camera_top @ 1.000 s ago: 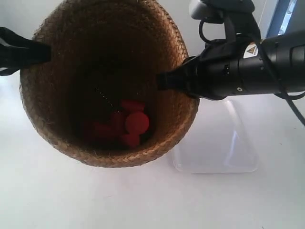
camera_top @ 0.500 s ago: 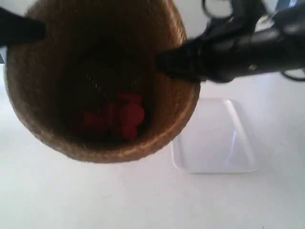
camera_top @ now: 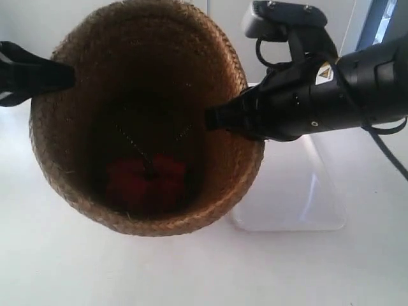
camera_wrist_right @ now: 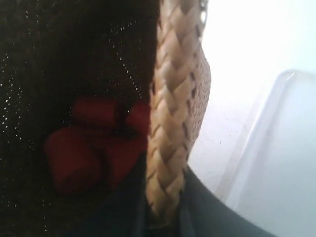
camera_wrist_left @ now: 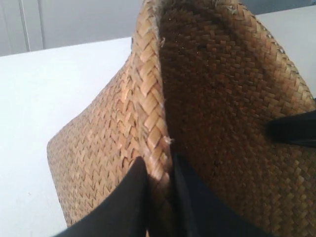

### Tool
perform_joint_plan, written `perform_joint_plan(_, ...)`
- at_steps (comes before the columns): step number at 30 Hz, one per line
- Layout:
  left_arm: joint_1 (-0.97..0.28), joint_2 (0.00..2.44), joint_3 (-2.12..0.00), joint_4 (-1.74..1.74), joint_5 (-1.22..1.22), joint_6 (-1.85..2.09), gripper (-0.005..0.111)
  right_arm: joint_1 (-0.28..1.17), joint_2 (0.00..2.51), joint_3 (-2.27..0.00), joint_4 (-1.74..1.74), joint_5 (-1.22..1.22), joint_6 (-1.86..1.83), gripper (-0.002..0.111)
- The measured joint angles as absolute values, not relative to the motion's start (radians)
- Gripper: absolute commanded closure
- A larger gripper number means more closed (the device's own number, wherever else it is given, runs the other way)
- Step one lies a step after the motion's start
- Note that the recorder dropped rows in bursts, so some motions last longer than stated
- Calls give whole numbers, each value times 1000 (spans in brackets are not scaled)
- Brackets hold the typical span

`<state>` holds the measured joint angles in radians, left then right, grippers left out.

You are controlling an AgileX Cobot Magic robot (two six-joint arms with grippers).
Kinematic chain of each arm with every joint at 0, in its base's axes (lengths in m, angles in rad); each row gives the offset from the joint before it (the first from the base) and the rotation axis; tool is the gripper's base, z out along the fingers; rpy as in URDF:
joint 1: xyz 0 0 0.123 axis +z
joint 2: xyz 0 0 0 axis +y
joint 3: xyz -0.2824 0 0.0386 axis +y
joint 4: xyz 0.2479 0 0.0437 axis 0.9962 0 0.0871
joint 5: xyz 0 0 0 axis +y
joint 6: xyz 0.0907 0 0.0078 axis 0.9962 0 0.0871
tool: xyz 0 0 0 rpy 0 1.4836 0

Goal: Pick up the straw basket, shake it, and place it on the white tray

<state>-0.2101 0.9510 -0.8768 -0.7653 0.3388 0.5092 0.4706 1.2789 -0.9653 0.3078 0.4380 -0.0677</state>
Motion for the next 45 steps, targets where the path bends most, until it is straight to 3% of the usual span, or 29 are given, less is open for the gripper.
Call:
perform_joint_plan(15, -210, 947, -910, -731, 371, 506, 107, 471, 1275, -993, 306, 477, -74, 108)
perform_joint_plan(17, -210, 895, -997, -740, 429, 506, 107, 480, 1177, -1058, 313, 555, -93, 108)
perform_joint_plan(19, -210, 828, -1024, -729, 386, 505, 107, 502, 1079, -1056, 298, 438, -107, 108)
perform_joint_plan(23, -218, 945, -865, -649, 352, 394, 107, 480, 1266, -979, 251, 455, -54, 108)
perform_joint_plan(39, -218, 919, -877, -631, 341, 382, 107, 482, 1276, -991, 264, 439, -47, 108)
perform_joint_plan(43, -216, 844, -997, -694, 397, 428, 107, 499, 1189, -1131, 329, 591, -108, 108)
perform_joint_plan(45, -216, 793, -1008, -635, 346, 392, 107, 521, 1103, -1117, 309, 436, -148, 108)
